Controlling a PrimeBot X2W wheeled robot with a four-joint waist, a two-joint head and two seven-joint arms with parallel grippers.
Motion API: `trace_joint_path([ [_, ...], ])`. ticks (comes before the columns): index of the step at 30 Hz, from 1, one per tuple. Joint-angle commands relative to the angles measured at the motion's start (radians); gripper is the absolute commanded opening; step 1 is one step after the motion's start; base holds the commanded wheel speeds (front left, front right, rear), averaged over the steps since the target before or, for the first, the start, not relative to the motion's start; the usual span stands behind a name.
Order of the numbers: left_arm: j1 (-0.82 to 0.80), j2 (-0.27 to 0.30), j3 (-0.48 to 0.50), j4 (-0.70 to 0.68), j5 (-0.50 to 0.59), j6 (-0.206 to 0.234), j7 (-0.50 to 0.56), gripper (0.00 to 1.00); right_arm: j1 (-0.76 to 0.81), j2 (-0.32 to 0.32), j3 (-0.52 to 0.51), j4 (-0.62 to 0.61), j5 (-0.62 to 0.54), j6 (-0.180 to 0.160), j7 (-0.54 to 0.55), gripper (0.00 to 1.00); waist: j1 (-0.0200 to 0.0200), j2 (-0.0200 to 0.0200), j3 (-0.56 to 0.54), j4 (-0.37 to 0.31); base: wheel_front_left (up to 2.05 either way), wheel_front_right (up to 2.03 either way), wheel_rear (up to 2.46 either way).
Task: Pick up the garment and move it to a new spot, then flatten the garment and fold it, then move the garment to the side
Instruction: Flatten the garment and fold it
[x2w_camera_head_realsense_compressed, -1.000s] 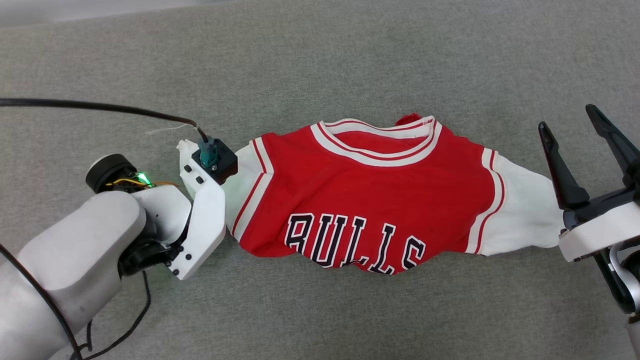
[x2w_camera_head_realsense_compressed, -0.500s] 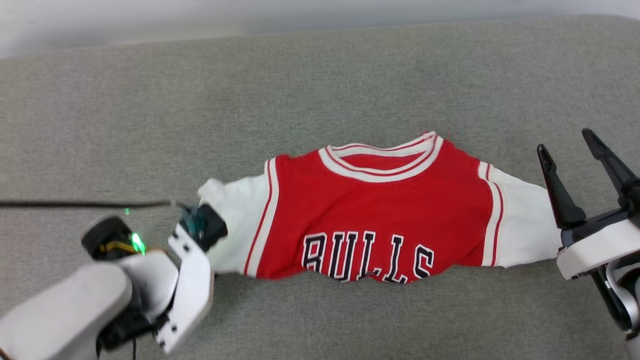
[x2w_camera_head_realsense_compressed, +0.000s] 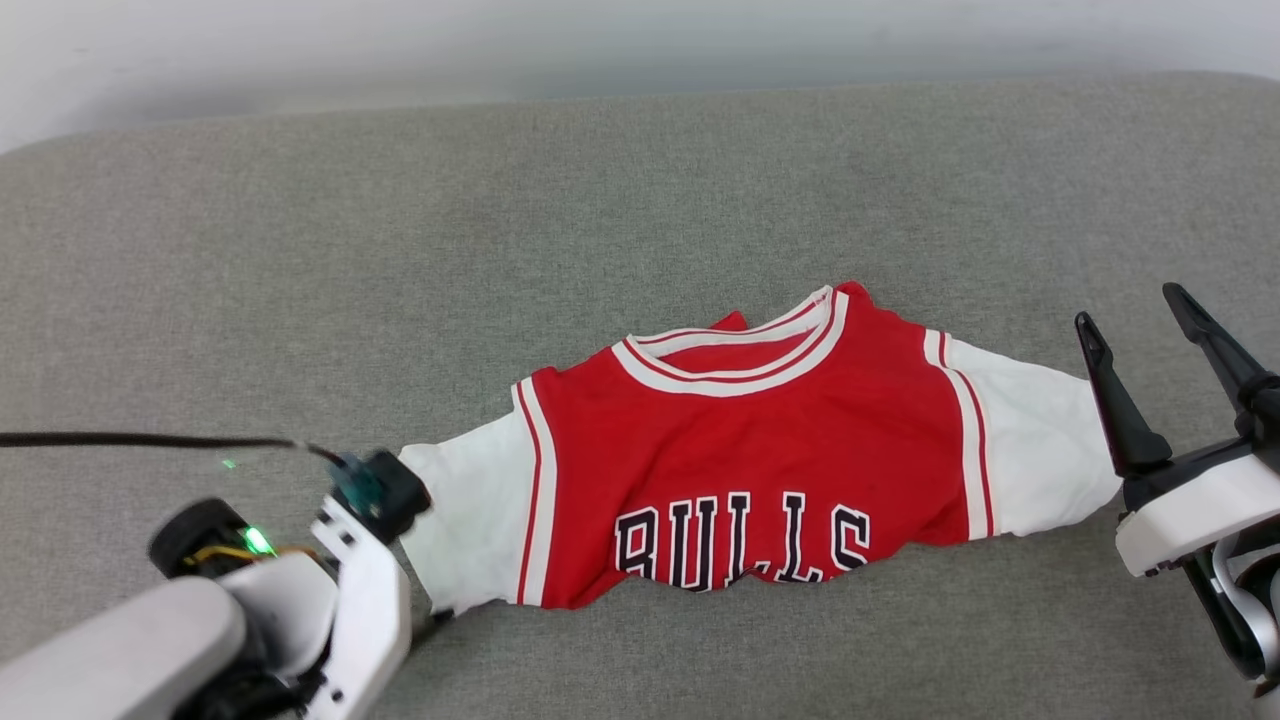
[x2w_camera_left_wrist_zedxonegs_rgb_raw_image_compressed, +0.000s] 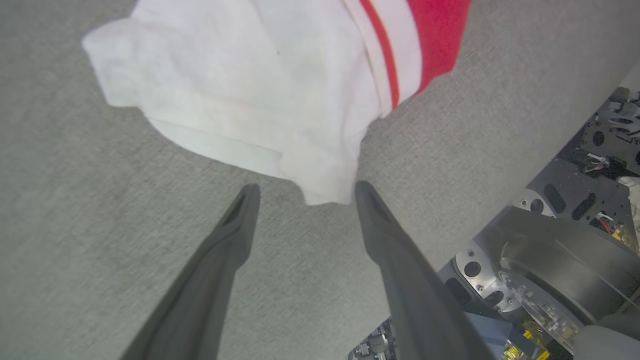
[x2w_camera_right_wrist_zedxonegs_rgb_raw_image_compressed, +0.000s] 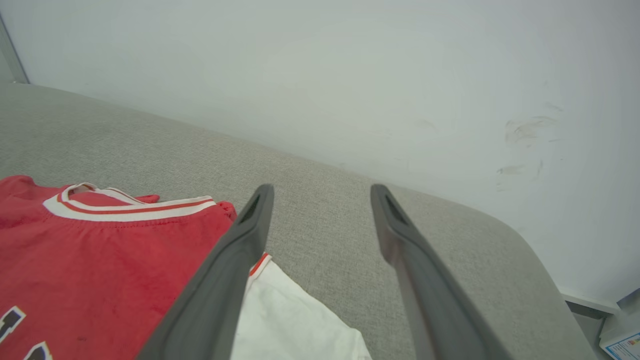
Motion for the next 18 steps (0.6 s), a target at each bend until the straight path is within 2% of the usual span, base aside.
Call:
trace_joint_path([
  [1, -0.026, 0.024, 0.020, -0.022, -0.014, 0.003, 0.010, 1.00, 0.016, -0.003, -0.003, 0.000, 0.005, -0.001, -0.001, 1.00, 0.0000, 0.0000, -0.010, 0.003, 0.00, 0.00, 0.00],
  [6, -0.105, 0.110, 0.100, -0.105, -0.048, 0.016, 0.042, 1.00, 0.022, 0.008, -0.008, -0.002, 0.010, -0.001, -0.007, 1.00, 0.0000, 0.0000, -0.016, 0.001, 0.00, 0.00, 0.00],
  [9, -0.155, 0.131, 0.132, -0.127, -0.057, 0.019, 0.071, 1.00, 0.019, 0.015, -0.008, -0.003, 0.009, -0.001, -0.011, 1.00, 0.0000, 0.0000, -0.010, -0.003, 0.00, 0.00, 0.00],
  [11, -0.208, 0.110, 0.167, -0.086, -0.100, 0.014, 0.096, 1.00, -0.002, 0.021, -0.004, -0.004, 0.008, -0.001, -0.014, 1.00, 0.0000, 0.0000, 0.011, -0.011, 0.00, 0.00, 0.00],
  [18, -0.256, 0.043, 0.134, 0.060, -0.125, -0.009, 0.192, 1.00, -0.035, 0.024, 0.007, -0.003, 0.002, -0.001, -0.021, 1.00, 0.0000, 0.0000, 0.062, -0.035, 0.00, 0.00, 0.00],
])
